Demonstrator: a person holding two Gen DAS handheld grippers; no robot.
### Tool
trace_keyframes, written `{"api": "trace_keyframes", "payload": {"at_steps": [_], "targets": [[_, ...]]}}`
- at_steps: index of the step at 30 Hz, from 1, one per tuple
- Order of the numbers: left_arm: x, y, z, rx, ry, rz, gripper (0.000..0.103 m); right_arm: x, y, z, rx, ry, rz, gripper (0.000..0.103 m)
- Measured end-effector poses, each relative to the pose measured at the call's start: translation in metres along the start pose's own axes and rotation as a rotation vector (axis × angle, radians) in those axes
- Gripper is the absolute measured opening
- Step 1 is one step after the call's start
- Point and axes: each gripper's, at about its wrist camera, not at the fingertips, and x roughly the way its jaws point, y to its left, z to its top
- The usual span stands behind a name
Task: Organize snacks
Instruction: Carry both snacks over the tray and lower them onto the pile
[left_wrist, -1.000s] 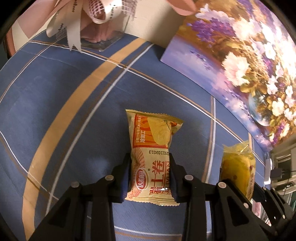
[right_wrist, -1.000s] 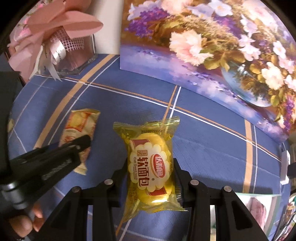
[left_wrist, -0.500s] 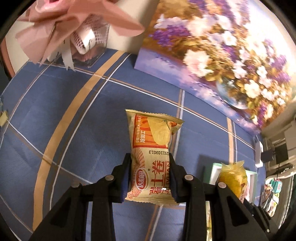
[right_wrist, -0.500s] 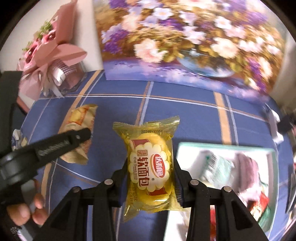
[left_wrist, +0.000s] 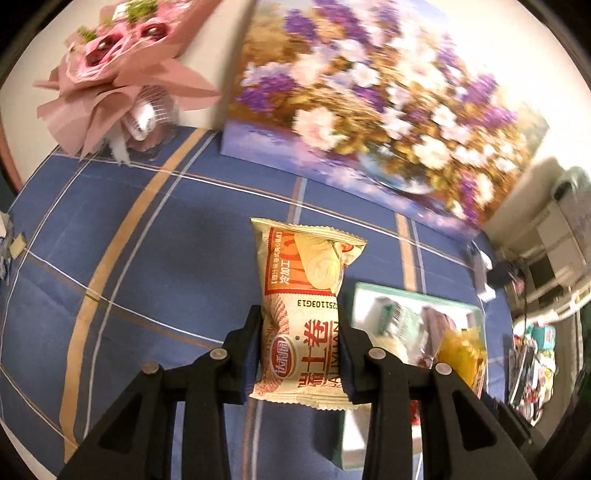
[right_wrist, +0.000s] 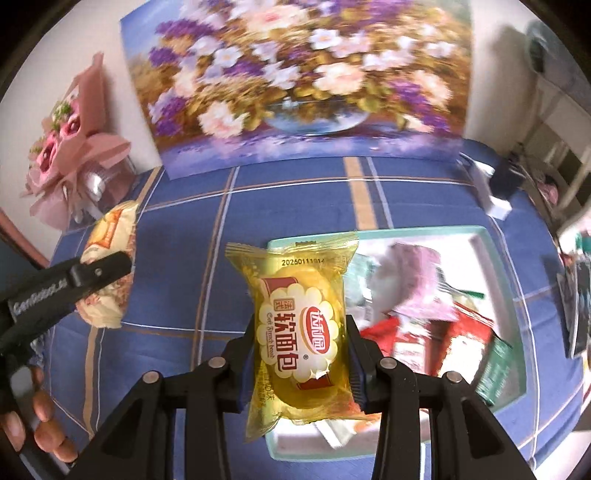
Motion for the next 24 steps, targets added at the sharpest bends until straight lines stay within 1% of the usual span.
{"api": "trace_keyframes", "payload": {"at_steps": [4,9,14,20,24], "targets": [[0.0,-0.024,-0.018,0.062,0.016,0.006,0.037,-0.012,-0.028,-0.004,0.067,-0.01,-0.014,0.043],[0.007,-0.044,-0.04,0.106,0.059,-0.017,0.037,-0.022,-0.06,-0.009,0.135,-0.019,-0.028,0.043],[0.014,-0.059,-0.058,0.133,0.099,-0.032,0.037,-0.028,-0.086,-0.022,0.192,-0.02,-0.046,0.043],[0.017,-0.074,-0.076,0.164,0.137,-0.051,0.037,-0.032,-0.109,-0.036,0.241,-0.014,-0.051,0.043],[0.022,-0.085,-0.087,0.201,0.159,-0.04,0.037,-0.031,-0.117,-0.04,0.253,-0.004,-0.053,0.043]]}}
